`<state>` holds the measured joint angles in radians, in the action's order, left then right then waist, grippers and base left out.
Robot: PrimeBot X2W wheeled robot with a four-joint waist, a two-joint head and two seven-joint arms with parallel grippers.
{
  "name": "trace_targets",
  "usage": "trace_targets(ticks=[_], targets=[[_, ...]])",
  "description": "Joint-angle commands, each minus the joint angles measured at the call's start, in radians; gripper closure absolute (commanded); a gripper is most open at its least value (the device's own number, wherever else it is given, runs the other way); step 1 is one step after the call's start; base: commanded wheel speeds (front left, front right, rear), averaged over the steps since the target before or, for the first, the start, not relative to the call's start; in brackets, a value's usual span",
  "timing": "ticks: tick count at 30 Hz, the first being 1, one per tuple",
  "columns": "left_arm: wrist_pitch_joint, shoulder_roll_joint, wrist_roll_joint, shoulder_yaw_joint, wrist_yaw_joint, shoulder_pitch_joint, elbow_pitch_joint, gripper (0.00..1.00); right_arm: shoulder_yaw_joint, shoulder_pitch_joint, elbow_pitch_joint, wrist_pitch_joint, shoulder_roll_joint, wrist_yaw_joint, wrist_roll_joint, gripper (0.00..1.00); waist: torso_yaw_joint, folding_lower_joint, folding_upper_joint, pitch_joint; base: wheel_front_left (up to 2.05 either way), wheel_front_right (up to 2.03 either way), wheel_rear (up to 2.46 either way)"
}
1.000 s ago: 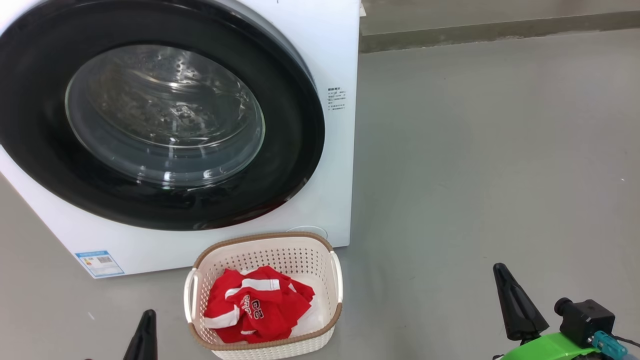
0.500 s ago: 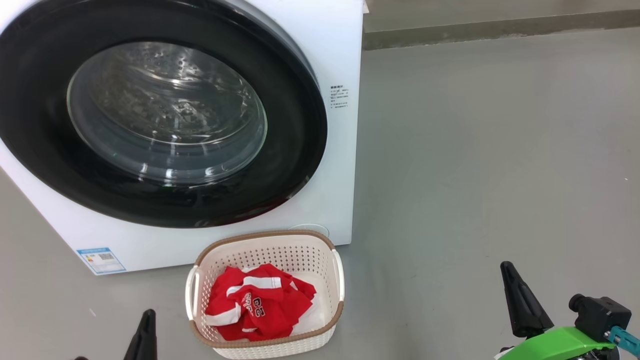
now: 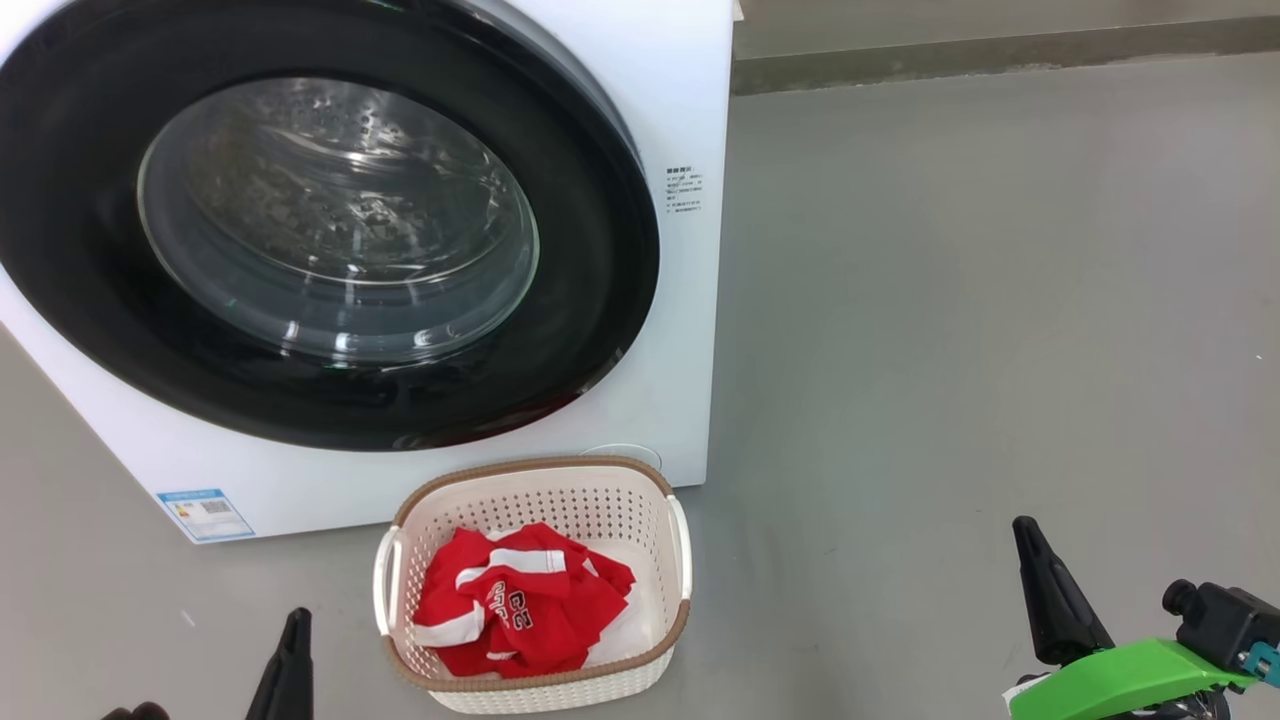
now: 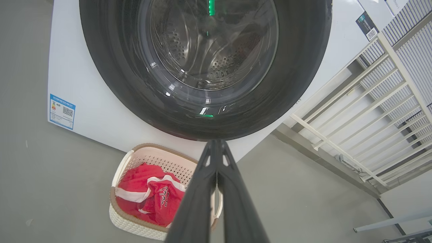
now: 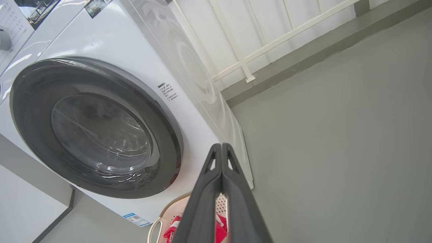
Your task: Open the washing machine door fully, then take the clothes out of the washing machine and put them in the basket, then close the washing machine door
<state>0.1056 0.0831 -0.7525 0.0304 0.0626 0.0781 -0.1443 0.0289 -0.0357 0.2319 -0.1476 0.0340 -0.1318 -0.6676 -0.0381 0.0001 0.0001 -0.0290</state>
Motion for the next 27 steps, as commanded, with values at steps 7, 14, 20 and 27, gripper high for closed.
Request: trace_targets(ticks=[7, 14, 20, 27], targets=[[-0.025, 0.004, -0.095, 0.027, 0.015, -0.055, 0.007, 1.0, 0.005, 0.056, -0.018, 0.027, 0.017, 0.0, -0.109, 1.0, 0.004, -0.0001, -0.0001, 0.003, 0.0, 0.0, 0.0], [-0.04, 0.001, -0.156, 0.031, 0.019, -0.065, -0.001, 1.0, 0.009, 0.063, -0.016, 0.044, 0.018, 0.001, -0.177, 1.0, 0.006, -0.0001, -0.0001, 0.005, 0.0, 0.0, 0.0], [-0.056, -0.002, -0.217, 0.036, 0.023, -0.076, -0.01, 1.0, 0.014, 0.07, -0.014, 0.061, 0.02, 0.001, -0.246, 1.0, 0.009, -0.0001, -0.0001, 0.008, 0.0, 0.0, 0.0], [-0.077, -0.006, -0.298, 0.042, 0.029, -0.09, -0.022, 1.0, 0.02, 0.079, -0.01, 0.084, 0.021, 0.001, -0.337, 1.0, 0.013, -0.0001, -0.0001, 0.011, 0.0, 0.0, 0.0]])
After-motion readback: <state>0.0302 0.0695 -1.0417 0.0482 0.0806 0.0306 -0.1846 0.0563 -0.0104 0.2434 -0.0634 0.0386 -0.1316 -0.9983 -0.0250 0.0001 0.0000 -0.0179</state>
